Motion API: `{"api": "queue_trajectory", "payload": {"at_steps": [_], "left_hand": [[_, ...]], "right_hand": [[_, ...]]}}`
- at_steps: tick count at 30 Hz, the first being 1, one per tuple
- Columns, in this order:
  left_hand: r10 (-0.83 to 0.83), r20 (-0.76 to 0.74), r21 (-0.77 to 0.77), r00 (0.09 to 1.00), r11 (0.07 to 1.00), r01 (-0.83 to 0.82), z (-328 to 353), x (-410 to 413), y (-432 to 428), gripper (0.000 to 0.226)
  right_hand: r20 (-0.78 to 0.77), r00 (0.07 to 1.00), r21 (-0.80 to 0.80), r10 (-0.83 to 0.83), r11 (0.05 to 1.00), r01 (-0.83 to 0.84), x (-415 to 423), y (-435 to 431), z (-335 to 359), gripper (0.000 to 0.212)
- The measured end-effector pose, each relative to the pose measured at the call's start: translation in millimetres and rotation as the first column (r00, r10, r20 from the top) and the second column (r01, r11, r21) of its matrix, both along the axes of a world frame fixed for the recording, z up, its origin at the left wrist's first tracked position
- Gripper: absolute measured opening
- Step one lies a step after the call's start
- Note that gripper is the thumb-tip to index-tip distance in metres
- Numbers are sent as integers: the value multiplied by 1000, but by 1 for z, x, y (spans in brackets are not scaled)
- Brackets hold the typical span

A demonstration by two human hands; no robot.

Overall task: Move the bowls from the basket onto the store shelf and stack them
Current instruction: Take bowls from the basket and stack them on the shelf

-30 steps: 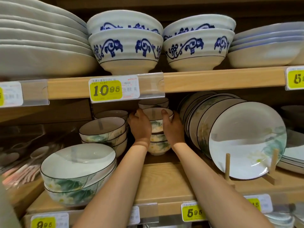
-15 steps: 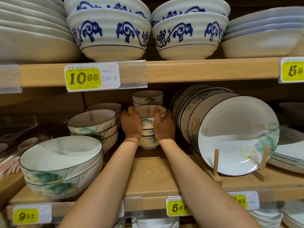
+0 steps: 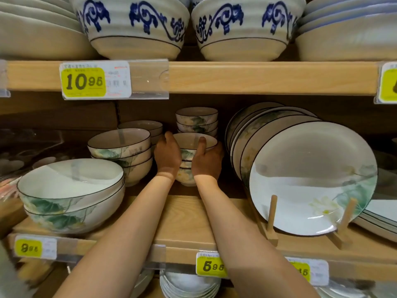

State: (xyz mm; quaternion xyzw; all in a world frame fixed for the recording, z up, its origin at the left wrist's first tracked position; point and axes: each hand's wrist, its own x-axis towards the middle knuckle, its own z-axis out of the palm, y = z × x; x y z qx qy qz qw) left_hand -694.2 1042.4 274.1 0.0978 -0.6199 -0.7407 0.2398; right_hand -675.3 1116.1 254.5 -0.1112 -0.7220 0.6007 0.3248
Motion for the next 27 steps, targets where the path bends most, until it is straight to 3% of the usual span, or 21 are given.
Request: {"api": "queue_trajectory", "payload": {"at_steps": [4, 8, 12, 16, 19, 23, 27], "left_hand": [[21, 10, -175, 1000, 984, -19, 4, 16, 5, 43], [-7, 82, -250, 997, 968, 28, 16, 37, -1, 48], [-42, 86, -218, 995, 974, 60, 33, 70, -22, 47], [-129, -58, -199, 990, 973, 115, 51, 135, -56, 58], [-229, -186, -120, 955, 970, 210, 51, 200, -96, 41], [-309, -121, -180, 943, 942, 285, 20, 273, -172, 48], [-160, -65, -96, 985, 983, 153, -20, 332, -265, 52]], "right_hand": [[25, 999, -41, 22, 999, -21, 0, 0, 2, 67], [74, 996, -77, 52, 996, -46, 9, 0, 9, 69], [21, 999, -44, 42, 998, -41, 37, -7, 26, 66], [-55, 993, -44, 103, 993, -106, 87, -30, 29, 30], [-183, 964, 11, 193, 981, -194, 136, -60, 27, 26], [-267, 859, -189, 436, 851, -490, 188, -117, 8, 32], [-164, 718, -271, 676, 669, -692, 229, -195, -32, 36]]}}
